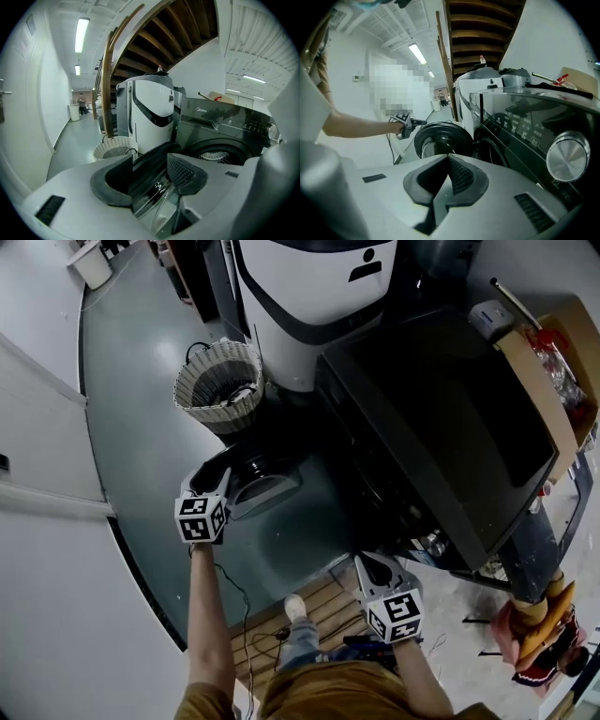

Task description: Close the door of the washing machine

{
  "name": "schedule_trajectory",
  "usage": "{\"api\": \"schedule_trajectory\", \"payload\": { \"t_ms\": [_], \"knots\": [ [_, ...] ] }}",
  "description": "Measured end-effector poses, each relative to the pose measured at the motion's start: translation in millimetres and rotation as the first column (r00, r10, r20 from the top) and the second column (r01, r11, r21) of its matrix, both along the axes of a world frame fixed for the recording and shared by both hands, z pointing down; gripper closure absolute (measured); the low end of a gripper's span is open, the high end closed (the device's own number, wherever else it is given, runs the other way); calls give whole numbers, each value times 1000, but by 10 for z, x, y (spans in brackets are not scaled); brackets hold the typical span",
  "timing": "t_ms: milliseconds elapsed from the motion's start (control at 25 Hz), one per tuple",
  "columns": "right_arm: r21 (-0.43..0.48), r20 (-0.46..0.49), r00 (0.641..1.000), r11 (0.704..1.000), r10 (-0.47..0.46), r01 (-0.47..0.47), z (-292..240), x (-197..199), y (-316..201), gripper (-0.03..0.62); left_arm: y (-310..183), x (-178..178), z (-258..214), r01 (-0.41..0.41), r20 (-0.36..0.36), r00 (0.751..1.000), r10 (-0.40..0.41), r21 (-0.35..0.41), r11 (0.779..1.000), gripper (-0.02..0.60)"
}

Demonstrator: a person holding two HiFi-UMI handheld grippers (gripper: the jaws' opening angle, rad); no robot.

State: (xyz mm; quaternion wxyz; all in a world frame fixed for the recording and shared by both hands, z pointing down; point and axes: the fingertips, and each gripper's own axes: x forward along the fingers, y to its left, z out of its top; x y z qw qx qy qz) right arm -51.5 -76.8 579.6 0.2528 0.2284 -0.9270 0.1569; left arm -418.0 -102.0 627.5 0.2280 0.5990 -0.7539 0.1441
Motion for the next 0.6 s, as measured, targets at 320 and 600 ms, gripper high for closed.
{"api": "schedule_trajectory", "payload": {
  "t_ms": [320, 600],
  "knots": [
    [-62, -10, 998, 996, -58, 57, 192, -52, 36, 582, -136, -245, 262, 34, -47, 998, -35, -20, 999, 339],
    [-83, -30, 998, 995, -51, 48, 290, 72, -41, 582, -241, -267, 363, 43, -95, 995, -44, -14, 999, 333]
  ]
}}
